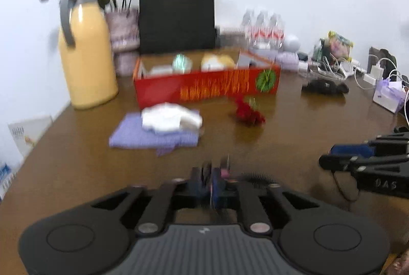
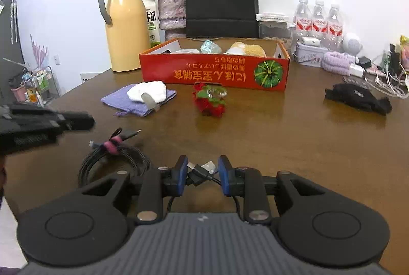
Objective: Organize objects
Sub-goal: 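Carry the black cable with both tools over the box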
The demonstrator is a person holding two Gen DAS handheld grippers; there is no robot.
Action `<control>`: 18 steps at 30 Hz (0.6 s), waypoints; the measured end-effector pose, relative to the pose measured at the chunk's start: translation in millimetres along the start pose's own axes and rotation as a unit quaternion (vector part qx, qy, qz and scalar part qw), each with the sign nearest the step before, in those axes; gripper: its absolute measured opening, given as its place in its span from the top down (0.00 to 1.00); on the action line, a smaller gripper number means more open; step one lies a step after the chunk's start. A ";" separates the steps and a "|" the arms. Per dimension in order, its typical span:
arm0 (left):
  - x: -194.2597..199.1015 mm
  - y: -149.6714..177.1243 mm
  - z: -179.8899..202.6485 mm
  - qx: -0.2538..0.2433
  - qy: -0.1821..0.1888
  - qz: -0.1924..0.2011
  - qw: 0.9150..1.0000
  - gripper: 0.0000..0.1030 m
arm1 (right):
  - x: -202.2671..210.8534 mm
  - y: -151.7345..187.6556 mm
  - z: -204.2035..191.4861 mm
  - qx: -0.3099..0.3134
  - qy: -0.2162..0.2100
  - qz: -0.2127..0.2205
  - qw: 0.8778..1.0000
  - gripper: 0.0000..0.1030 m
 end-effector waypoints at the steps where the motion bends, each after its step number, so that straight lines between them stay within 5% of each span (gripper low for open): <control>1: 2.9 4.5 1.2 0.005 0.017 -0.006 1.000 0.74 | 4.7 2.0 -0.5 0.001 0.003 0.002 1.000 0.74; 3: 5.6 13.2 3.6 0.020 0.037 -0.019 0.999 0.52 | 15.5 4.5 -2.4 0.002 0.001 0.008 1.000 0.74; 5: -0.5 22.1 5.4 0.034 0.040 -0.040 0.998 0.51 | 22.1 4.7 -2.2 -0.003 -0.001 0.011 1.000 0.74; 10: -15.0 26.8 16.8 0.010 0.025 -0.039 0.999 0.57 | 25.6 10.5 -6.3 0.001 -0.005 0.006 1.000 0.74; 11: -17.0 25.7 18.9 0.006 0.024 -0.035 0.999 0.63 | 25.3 11.9 -6.9 0.002 -0.004 0.005 1.000 0.74; 12: -18.2 24.9 19.5 0.002 0.017 -0.033 0.999 0.84 | 24.3 13.0 -7.1 0.001 -0.005 0.003 1.000 0.74; 13: -19.9 23.5 19.0 -0.006 0.004 -0.035 0.999 0.88 | 23.6 14.2 -6.9 0.001 -0.006 0.001 1.000 0.74; 18: -6.1 3.3 9.7 -0.004 -0.009 0.003 1.000 0.90 | 17.1 9.9 -4.3 -0.001 -0.002 0.000 1.000 0.74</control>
Point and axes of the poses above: each gripper's, at about its wrist camera, not at the fingertips, and x roughly against the way its jaws point, z to its right, y to its underside, the point moved 8 cm from there along -x, roughly the way its jaws point, and after that the axes turned 9 degrees about -x, right-handed, at the moved point
